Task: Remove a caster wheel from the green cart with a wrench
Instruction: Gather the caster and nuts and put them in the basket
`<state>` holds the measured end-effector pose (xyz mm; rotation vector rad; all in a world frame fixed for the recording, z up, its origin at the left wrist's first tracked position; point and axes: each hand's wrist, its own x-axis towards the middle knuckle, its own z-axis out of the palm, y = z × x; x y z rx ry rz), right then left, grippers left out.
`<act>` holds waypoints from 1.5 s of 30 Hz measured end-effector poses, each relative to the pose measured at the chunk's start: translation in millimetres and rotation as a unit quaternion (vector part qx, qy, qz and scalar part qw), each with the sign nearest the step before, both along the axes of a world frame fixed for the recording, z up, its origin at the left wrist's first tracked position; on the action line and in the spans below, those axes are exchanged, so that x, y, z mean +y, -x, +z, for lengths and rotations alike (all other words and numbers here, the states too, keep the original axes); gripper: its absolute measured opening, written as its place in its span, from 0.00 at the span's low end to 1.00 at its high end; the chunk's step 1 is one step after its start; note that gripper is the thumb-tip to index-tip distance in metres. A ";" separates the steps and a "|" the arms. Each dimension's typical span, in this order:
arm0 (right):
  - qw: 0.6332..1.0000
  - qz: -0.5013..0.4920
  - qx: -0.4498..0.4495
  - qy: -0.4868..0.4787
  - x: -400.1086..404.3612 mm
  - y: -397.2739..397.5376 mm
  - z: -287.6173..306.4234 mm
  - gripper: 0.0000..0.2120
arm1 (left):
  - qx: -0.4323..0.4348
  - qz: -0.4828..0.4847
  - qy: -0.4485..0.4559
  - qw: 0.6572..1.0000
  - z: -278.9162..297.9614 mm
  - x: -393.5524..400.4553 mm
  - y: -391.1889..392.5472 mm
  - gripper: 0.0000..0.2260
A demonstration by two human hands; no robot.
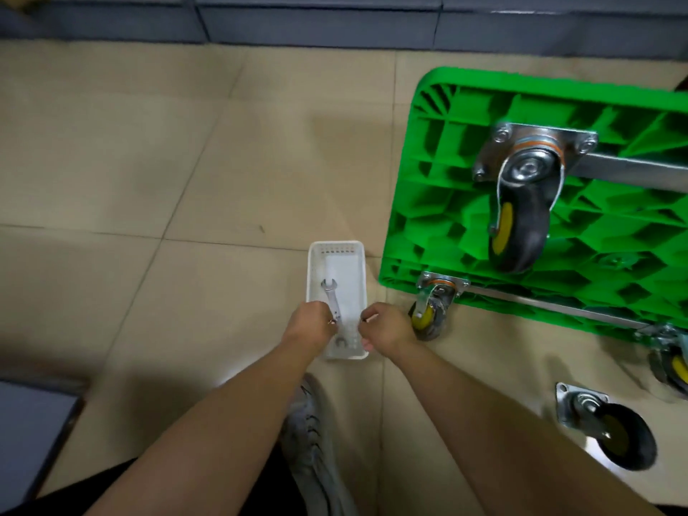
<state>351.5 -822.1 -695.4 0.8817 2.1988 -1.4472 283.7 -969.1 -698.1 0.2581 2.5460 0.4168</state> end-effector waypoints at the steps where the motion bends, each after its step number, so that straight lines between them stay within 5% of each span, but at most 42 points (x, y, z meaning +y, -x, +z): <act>1: 1.000 0.018 -0.011 -0.004 -3.3 2.7 -0.7 0.07 | -0.017 -0.011 0.007 1.000 -4.1 -4.1 1.8 0.08; 9: 0.987 0.129 -0.082 -0.056 -13.6 17.6 -5.5 0.13 | -0.088 -0.052 0.009 0.995 -14.2 5.8 9.6 0.08; 21: 0.987 0.092 -0.111 -0.069 45.1 -24.5 34.0 0.14 | -0.080 -0.106 0.016 0.991 31.6 54.0 -14.8 0.07; 34: 0.952 -0.042 -0.131 -0.275 202.1 -178.1 62.4 0.08 | -0.040 -0.266 -0.029 0.963 48.1 246.3 -128.0 0.11; 39: 0.926 -0.090 -0.193 -0.310 237.4 -228.9 47.5 0.21 | -0.095 -0.291 -0.043 0.951 33.9 308.4 -180.8 0.11; 45: 0.943 -0.130 -0.230 -0.203 255.4 -259.6 13.3 0.33 | -0.144 -0.279 -0.026 0.949 6.6 347.7 -211.5 0.11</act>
